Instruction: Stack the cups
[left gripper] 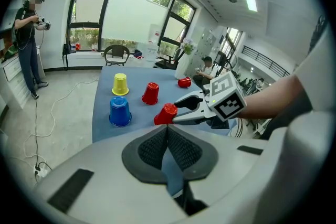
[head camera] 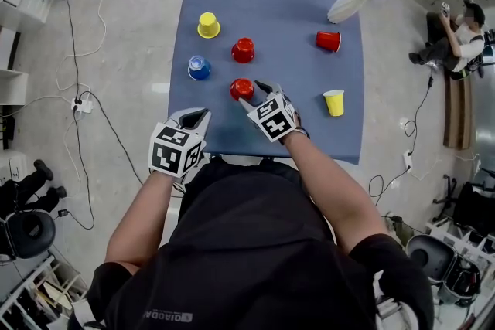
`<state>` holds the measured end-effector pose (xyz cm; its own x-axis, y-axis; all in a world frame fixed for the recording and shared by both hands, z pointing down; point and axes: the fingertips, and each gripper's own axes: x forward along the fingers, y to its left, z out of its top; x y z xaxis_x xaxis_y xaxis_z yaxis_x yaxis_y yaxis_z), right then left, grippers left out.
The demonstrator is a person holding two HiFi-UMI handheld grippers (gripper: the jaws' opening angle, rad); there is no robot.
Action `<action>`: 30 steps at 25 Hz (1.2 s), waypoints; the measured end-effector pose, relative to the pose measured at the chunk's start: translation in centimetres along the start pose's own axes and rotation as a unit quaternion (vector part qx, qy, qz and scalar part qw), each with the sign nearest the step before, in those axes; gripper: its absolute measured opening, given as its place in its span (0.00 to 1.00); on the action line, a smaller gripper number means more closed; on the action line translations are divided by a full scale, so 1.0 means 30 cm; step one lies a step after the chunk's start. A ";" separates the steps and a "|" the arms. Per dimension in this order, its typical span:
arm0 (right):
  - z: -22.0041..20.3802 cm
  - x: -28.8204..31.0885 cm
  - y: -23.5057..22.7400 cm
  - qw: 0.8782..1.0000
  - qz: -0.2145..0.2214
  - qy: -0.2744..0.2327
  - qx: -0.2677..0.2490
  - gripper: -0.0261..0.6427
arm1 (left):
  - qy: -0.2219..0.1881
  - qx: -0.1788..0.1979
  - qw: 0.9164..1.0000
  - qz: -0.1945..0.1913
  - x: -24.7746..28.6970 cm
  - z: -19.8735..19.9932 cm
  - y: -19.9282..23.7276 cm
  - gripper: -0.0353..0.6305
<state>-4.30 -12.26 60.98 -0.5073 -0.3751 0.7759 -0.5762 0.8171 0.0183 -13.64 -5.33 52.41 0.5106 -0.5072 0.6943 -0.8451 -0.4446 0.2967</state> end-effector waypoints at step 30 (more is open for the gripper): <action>-0.484 -0.596 -0.435 0.953 -0.181 -0.074 0.230 0.40 | -0.004 0.009 1.000 -0.024 0.149 0.104 -0.191 0.06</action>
<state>21.61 -9.86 56.02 -0.2874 -0.6821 0.6724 -0.9335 0.3567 -0.0371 -6.02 -7.34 51.76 0.5518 -0.4912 0.6740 -0.8167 -0.4817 0.3176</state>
